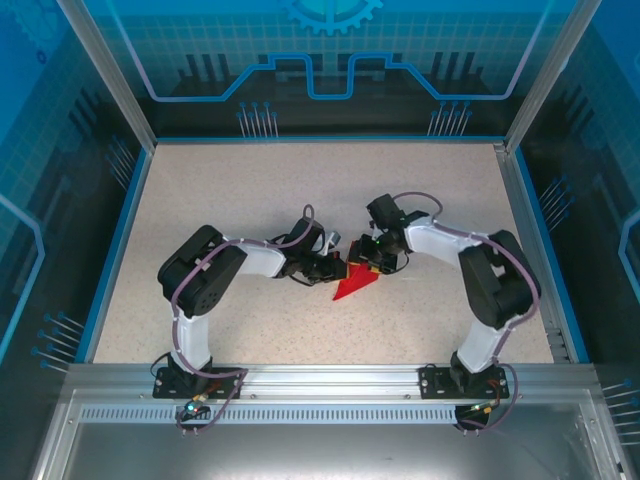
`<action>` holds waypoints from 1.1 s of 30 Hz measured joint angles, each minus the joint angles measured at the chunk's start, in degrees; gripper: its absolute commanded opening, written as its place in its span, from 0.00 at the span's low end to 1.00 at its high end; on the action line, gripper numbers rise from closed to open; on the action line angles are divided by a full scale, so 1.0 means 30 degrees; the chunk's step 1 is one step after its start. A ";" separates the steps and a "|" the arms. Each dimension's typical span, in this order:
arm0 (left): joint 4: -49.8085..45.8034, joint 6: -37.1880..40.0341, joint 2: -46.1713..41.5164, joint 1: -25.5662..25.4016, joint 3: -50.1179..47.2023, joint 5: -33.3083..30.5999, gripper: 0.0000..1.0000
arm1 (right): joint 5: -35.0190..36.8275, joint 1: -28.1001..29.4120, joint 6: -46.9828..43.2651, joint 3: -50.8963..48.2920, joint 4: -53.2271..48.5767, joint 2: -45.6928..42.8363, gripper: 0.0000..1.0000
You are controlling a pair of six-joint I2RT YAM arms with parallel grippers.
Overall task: Fold a paper plane with a square sheet of paper (pick it up from the middle)
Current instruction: Fourth fold the wing at the center of the table.
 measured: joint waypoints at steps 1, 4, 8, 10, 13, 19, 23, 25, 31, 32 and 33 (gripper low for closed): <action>-0.0117 0.0000 0.0015 0.0000 0.0066 0.0000 0.00 | 0.0007 0.0000 -0.0058 -0.0430 0.0466 -0.0736 0.52; -0.0546 0.0066 0.0051 0.0000 0.0277 -0.0007 0.00 | -0.0066 0.0000 -0.0262 -0.1574 0.1945 -0.2506 0.45; -0.1428 0.0160 0.0160 0.0000 0.0772 -0.0044 0.00 | -0.0146 0.0022 -0.0393 -0.2739 0.4000 -0.3126 0.23; -0.1829 0.0379 0.0189 0.0000 0.0969 -0.0058 0.00 | -0.0175 0.0051 -0.0423 -0.3351 0.4714 -0.3118 0.16; -0.2215 0.0583 0.0233 0.0000 0.1188 -0.0080 0.00 | -0.0219 0.0197 -0.0444 -0.3847 0.5406 -0.2951 0.09; -0.2827 0.0648 0.0262 -0.0015 0.1508 -0.0270 0.00 | -0.0291 0.0430 -0.0444 -0.3876 0.6674 -0.1851 0.06; -0.3133 0.0656 0.0262 -0.0022 0.1654 -0.0364 0.00 | -0.0306 0.0430 -0.0430 -0.3876 0.6943 -0.1086 0.05; -0.3315 0.0729 0.0277 -0.0022 0.1734 -0.0379 0.00 | -0.0364 0.0430 -0.0430 -0.3876 0.7053 -0.0809 0.05; -0.3526 0.0947 0.0284 -0.0022 0.1829 -0.0423 0.00 | -0.0801 0.0474 -0.0430 -0.3891 0.7446 -0.0270 0.05; -0.3534 0.0947 0.0284 -0.0022 0.1829 -0.0430 0.00 | -0.0845 0.0503 -0.0430 -0.3891 0.7519 -0.0175 0.05; -0.3541 0.0947 0.0284 -0.0015 0.1829 -0.0423 0.00 | -0.0860 0.0503 -0.0430 -0.3891 0.7541 -0.0124 0.05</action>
